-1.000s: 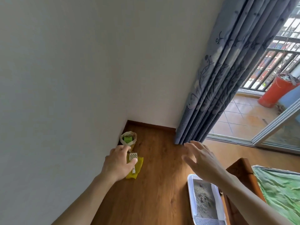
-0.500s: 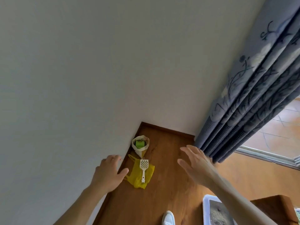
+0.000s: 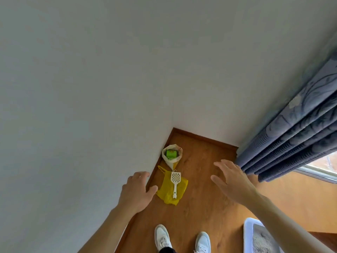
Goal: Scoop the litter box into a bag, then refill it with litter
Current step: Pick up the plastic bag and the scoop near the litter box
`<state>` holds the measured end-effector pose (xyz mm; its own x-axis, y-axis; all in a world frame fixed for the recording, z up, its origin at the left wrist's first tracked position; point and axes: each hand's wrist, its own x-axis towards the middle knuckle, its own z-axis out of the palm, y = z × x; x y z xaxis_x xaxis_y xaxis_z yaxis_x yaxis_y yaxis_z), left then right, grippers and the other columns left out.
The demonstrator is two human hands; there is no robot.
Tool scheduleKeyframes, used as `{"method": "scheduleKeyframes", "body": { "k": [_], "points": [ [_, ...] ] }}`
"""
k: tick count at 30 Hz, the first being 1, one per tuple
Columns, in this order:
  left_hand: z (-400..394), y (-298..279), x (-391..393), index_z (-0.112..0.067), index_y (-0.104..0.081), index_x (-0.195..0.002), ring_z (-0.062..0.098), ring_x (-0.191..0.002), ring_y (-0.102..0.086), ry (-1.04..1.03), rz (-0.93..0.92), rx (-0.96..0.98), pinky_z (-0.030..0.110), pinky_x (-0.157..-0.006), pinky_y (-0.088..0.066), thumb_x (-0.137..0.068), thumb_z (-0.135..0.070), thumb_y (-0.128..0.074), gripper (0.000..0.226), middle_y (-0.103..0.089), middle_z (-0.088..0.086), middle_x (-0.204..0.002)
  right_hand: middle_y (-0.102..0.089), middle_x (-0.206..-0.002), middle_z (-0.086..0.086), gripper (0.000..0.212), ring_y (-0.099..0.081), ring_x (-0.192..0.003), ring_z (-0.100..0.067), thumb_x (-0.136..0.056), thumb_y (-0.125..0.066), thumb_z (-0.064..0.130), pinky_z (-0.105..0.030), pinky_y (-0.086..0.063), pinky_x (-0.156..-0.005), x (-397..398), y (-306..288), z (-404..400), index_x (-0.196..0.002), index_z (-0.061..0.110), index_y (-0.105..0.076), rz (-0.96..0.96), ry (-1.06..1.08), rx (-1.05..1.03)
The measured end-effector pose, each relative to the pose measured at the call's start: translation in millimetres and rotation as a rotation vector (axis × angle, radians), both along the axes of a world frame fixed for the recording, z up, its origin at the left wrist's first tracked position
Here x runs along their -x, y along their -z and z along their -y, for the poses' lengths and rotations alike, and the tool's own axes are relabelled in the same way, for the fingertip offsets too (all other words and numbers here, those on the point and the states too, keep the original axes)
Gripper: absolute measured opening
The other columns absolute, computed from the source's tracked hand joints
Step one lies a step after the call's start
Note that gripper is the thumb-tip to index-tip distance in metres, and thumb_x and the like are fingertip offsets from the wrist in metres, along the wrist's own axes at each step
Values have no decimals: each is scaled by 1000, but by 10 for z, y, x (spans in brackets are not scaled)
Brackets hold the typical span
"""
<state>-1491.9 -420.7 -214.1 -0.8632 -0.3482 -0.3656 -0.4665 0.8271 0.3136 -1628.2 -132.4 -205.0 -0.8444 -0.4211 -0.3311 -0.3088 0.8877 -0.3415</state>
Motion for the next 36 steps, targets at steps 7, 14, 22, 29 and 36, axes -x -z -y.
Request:
{"method": "scheduleKeyframes", "body": {
  "k": [7, 14, 22, 29, 36],
  "points": [
    [506, 171, 408, -29, -39, -145, 16, -135, -44, 55, -26, -30, 36, -109, -42, -97, -56, -49, 56, -43, -7, -151, -28, -155, 6, 54, -26, -143, -18, -96, -35, 57, -41, -23, -115, 85, 1, 429, -145, 33, -31, -44, 54, -31],
    [628, 671, 445, -31, -43, -143, 15, -134, -46, 46, 81, -77, 36, -108, -42, -96, -56, -50, 53, -46, -8, -149, -33, -152, 3, 52, -30, -139, -20, -97, -40, 53, -42, -33, -111, 270, 534, 750, -143, 29, -35, 96, 38, 11],
    [625, 1918, 429, -31, -44, -142, 14, -132, -47, -45, 230, -162, 35, -108, -44, -96, -53, -53, 52, -47, -9, -147, -43, -143, -4, 49, -42, -130, -24, -94, -52, 38, -40, -40, -103, 583, 1939, 957, -139, 22, -44, 231, 154, 100],
    [778, 3657, 599, -28, -47, -140, 13, -127, -50, -64, 226, -239, 30, -103, -44, -96, -45, -58, 48, -52, -7, -141, -47, -136, -3, 46, -51, -118, -24, -91, -52, 33, -40, -47, -94, 572, 3751, 1080, -135, 25, -43, 244, 164, 134],
    [878, 5664, 617, -29, -48, -141, 15, -130, -47, 3, 211, -247, 31, -103, -44, -95, -39, -62, 49, -49, -7, -142, -45, -138, -3, 47, -46, -124, -24, -90, -57, 23, -40, -45, -98, 381, 5910, 1170, -136, 22, -45, 272, 125, 91]
  ]
}}
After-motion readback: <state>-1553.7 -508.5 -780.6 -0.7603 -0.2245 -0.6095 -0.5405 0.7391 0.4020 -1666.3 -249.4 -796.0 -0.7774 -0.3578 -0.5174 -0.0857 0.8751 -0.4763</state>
